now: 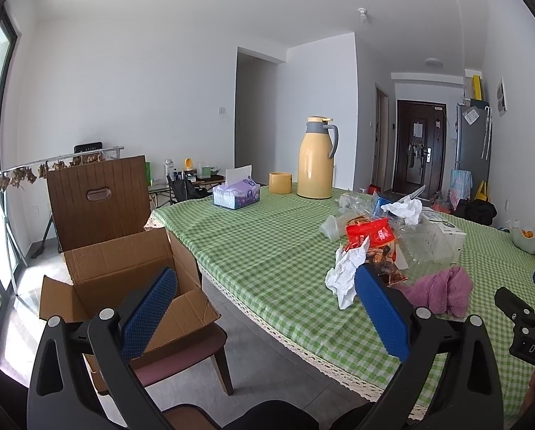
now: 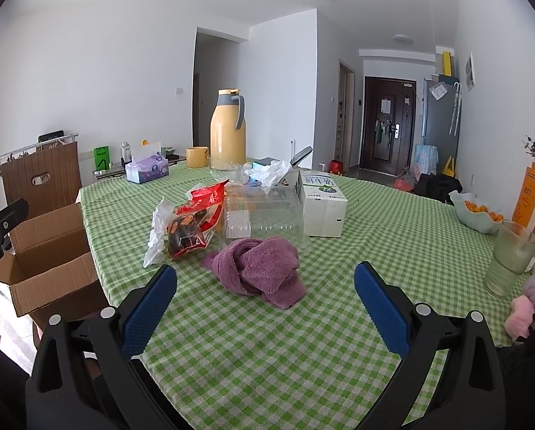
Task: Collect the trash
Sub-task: 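Grasp the white tissue with the left gripper while the right gripper grasps the purple towel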
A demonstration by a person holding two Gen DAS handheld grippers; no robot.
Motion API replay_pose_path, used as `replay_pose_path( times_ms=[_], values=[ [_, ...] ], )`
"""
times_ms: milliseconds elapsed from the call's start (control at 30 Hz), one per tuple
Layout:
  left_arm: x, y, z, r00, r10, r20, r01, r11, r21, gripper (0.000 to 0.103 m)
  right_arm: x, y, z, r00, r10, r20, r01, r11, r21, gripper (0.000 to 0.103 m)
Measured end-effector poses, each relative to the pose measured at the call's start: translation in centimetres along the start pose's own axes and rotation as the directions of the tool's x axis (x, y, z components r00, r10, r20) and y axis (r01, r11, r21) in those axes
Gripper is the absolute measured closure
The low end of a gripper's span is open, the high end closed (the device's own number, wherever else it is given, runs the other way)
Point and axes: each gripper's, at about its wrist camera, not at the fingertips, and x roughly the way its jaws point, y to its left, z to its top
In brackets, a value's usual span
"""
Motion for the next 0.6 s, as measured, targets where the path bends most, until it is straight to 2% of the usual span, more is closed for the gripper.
replay_pose_path(
  times_ms=[167, 233, 300, 367, 400, 467, 600],
  values=[
    [2.0, -0.4, -0.2, 0.999, -0.024, -0.039, 0.024, 1.0, 0.02, 0.007, 2.1, -0.3, 0.0, 0.999, -0.007, -0.053, 0.007, 1.0, 0.003, 0.008],
    [3.3, -1.0, -0.4, 0.996, -0.052, -0.073, 0.055, 0.998, 0.035, 0.007, 3.9, -0.6, 0.1, 0.992, 0.012, -0.122, -0.01, 1.0, 0.018, 0.008],
    [4.9, -1.6, -0.6, 0.991, -0.079, -0.105, 0.084, 0.995, 0.051, 0.007, 5.6, -0.9, 0.2, 0.988, 0.049, -0.149, -0.046, 0.999, 0.026, 0.008],
    [6.9, -2.3, -0.8, 0.984, -0.112, -0.136, 0.122, 0.99, 0.065, 0.007, 6.9, -0.8, 0.2, 0.984, 0.04, -0.175, -0.039, 0.999, 0.005, 0.008],
    [7.7, -2.6, -0.8, 0.982, -0.12, -0.148, 0.132, 0.989, 0.071, 0.007, 8.1, -0.6, 0.2, 0.974, 0.036, -0.223, -0.04, 0.999, -0.012, 0.008],
    [9.8, -3.5, -0.9, 0.972, -0.151, -0.179, 0.167, 0.983, 0.079, 0.007, 9.7, -0.6, 0.4, 0.956, 0.084, -0.28, -0.084, 0.996, 0.012, 0.008],
    [13.9, -5.0, -0.9, 0.941, -0.237, -0.242, 0.259, 0.964, 0.065, 0.007, 12.4, -0.2, 1.4, 0.936, 0.062, -0.346, -0.062, 0.998, 0.01, 0.008]
  ],
)
